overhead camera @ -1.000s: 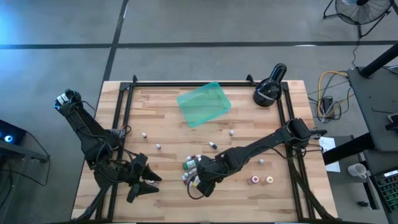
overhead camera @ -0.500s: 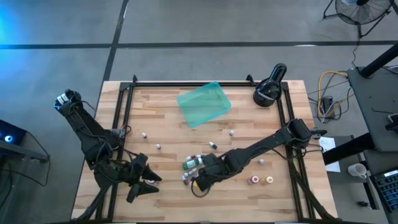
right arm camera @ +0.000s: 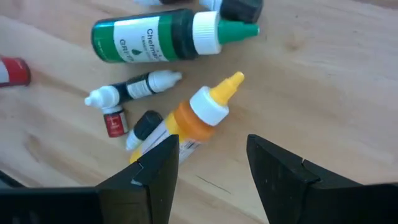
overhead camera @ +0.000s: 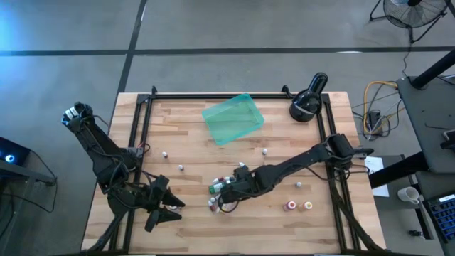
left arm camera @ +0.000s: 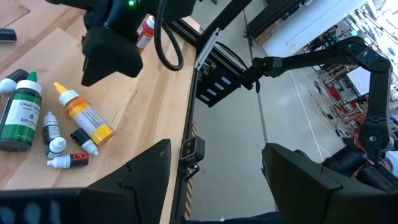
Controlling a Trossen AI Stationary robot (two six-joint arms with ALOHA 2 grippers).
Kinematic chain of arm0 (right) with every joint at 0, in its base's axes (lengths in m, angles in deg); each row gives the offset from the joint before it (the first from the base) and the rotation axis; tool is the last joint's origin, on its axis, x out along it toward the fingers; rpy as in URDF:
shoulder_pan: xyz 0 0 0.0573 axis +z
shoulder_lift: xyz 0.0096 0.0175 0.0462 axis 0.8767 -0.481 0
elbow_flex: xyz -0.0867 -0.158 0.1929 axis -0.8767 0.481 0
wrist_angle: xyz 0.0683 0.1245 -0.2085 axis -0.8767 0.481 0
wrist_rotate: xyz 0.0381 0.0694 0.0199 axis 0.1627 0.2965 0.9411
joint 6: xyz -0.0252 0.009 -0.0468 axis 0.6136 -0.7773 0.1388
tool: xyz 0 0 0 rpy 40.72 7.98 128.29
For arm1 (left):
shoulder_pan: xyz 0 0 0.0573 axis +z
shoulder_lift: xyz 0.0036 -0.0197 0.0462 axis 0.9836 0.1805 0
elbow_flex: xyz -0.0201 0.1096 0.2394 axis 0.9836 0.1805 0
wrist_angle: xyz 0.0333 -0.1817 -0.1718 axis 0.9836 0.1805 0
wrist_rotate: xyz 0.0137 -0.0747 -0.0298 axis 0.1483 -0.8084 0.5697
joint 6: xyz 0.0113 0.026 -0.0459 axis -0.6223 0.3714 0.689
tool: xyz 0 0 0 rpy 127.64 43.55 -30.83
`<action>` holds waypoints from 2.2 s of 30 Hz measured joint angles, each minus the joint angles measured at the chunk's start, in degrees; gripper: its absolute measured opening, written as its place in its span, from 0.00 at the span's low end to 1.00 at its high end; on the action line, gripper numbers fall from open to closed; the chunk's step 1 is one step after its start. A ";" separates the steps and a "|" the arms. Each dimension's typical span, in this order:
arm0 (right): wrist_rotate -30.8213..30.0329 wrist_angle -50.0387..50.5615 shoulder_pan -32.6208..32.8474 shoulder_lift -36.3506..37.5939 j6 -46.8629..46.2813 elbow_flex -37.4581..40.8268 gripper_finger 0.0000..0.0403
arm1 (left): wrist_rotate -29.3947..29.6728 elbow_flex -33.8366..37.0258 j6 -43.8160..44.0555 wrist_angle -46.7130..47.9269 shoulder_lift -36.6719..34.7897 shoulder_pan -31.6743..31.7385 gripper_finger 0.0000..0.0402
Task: Pick & Place food coloring
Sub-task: Adjust the orange big food coloring bottle
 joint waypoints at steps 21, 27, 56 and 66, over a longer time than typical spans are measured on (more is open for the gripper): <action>0.22 -0.26 0.55 0.00 57.61 0.08 0.44 | 0.02 0.06 0.27 0.18 0.00 0.00 0.56; -0.31 -4.70 0.05 0.02 53.72 0.08 0.44 | 0.02 0.09 1.57 -0.01 0.00 0.00 0.56; 2.15 -22.33 -0.10 -0.57 40.67 -0.33 0.44 | -7.08 0.11 4.48 0.49 0.02 -0.10 0.56; 6.07 -11.80 -0.06 -0.55 79.56 -5.76 0.44 | 1.79 0.11 7.93 -0.54 0.02 -0.09 0.56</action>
